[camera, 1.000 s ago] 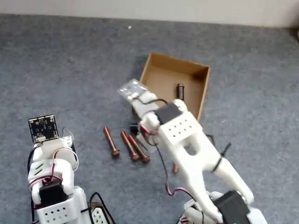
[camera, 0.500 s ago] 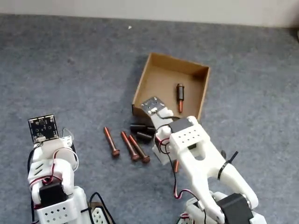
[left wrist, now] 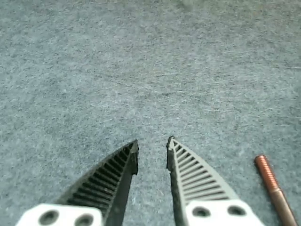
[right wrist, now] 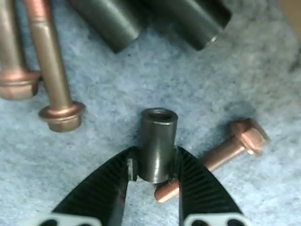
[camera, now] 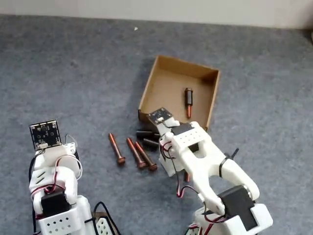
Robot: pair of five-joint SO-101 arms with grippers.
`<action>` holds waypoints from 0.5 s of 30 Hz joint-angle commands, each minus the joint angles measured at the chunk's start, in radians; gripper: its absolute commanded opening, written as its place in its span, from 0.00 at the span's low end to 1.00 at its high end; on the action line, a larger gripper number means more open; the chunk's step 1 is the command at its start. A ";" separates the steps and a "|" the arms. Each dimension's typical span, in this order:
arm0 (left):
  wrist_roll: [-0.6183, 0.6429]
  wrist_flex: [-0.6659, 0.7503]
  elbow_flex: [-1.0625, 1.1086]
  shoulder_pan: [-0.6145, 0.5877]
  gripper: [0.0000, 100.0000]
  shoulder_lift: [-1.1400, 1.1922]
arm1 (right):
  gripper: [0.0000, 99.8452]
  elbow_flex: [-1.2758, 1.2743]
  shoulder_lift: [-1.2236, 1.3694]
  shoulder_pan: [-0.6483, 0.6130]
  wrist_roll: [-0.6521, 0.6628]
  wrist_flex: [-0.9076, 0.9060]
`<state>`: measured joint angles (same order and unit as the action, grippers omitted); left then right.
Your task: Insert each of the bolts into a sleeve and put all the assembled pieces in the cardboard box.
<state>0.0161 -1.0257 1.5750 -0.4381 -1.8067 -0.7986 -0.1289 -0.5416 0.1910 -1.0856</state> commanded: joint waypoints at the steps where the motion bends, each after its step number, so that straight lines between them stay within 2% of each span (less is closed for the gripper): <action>1: -0.009 0.018 -0.036 -0.013 0.13 -0.002 | 0.10 0.030 0.002 0.019 -0.014 0.012; 4: -0.009 0.018 -0.035 -0.013 0.13 -0.002 | 0.09 0.028 0.002 0.019 -0.014 0.013; 7: -0.009 0.018 -0.035 -0.013 0.13 -0.002 | 0.00 0.028 -0.008 0.019 0.012 0.012; 11: -0.009 0.018 -0.035 -0.013 0.13 -0.002 | 0.00 0.031 -0.071 0.021 0.028 -0.031; 15: -0.009 0.018 -0.035 -0.012 0.13 -0.002 | 0.00 0.027 -0.275 0.022 0.028 -0.087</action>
<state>0.0161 -1.0257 1.5750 -0.4381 -1.8067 -0.8002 -0.2394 -0.5324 0.2094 -1.1285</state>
